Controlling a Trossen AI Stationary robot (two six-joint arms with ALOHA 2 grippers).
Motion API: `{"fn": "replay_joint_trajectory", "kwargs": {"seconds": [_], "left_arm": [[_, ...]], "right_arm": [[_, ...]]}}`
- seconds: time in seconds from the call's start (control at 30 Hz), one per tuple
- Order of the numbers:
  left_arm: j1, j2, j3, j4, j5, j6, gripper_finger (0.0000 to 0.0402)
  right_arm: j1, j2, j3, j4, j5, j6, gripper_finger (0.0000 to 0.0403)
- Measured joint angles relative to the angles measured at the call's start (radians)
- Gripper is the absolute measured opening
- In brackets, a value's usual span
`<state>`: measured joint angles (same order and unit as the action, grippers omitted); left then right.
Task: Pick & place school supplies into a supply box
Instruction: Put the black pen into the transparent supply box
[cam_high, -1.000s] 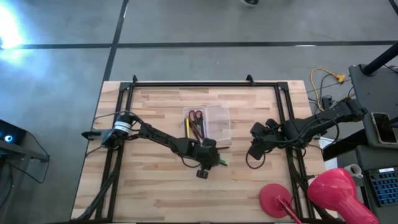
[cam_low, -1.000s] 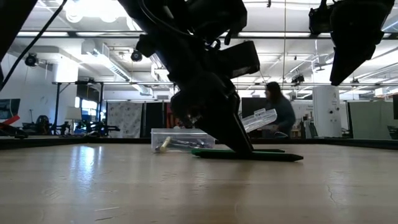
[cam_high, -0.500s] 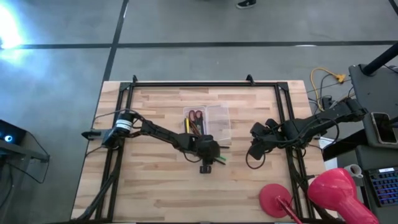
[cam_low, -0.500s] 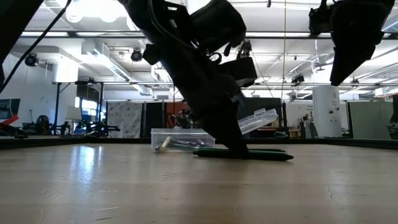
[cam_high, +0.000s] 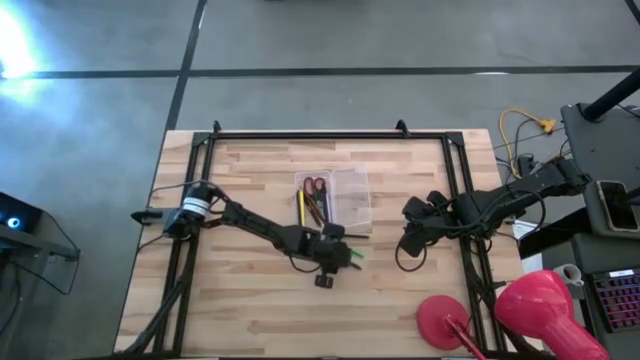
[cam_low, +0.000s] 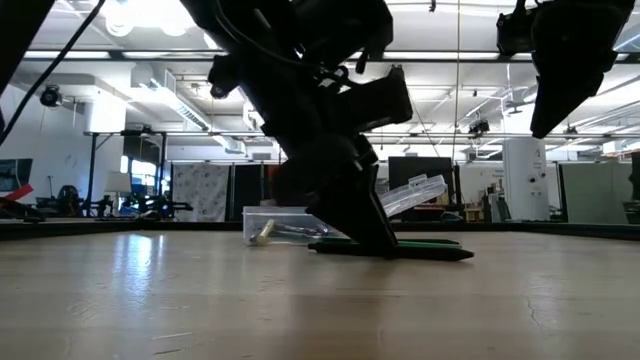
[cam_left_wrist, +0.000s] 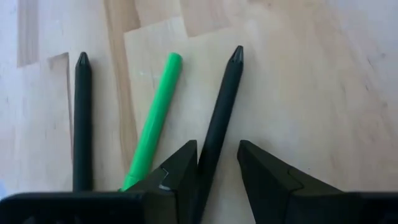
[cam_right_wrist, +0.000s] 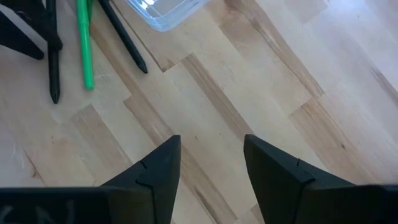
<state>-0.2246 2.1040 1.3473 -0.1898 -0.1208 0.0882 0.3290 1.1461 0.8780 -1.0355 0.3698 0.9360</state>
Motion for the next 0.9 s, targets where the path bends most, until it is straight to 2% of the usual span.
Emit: {"fn": "replay_joint_trajectory", "kwargs": {"seconds": [0.13,0.3,0.43,0.57,0.73,0.83,0.9], "left_arm": [[-0.015,-0.001,-0.011,-0.014,0.0,0.006,0.0083],[-0.022,-0.001,-0.009,-0.068,0.067,-0.037,0.002],[-0.026,-0.001,-0.006,-0.118,0.147,-0.134,0.0015],[-0.035,-0.02,0.008,-0.134,0.182,-0.266,0.0012],[-0.037,-0.102,0.002,-0.153,0.213,-0.477,0.0009],[-0.015,-0.192,-0.011,-0.12,0.176,-0.647,0.0009],[0.004,-0.254,-0.033,-0.105,0.113,-0.752,0.0009]], "right_arm": [[0.0,0.0,-0.001,0.0,0.0,0.002,0.0166],[0.0,0.0,-0.008,0.0,0.0,0.002,0.0166],[0.0,0.0,-0.009,0.001,0.0,0.002,0.0166],[0.0,0.0,-0.009,0.001,0.0,-0.001,0.0166],[0.0,0.0,-0.01,0.001,0.0,-0.02,0.0166],[0.0,0.0,-0.011,0.001,0.014,-0.031,0.0166],[0.0,0.0,-0.011,0.001,0.031,-0.03,0.0166]]}}
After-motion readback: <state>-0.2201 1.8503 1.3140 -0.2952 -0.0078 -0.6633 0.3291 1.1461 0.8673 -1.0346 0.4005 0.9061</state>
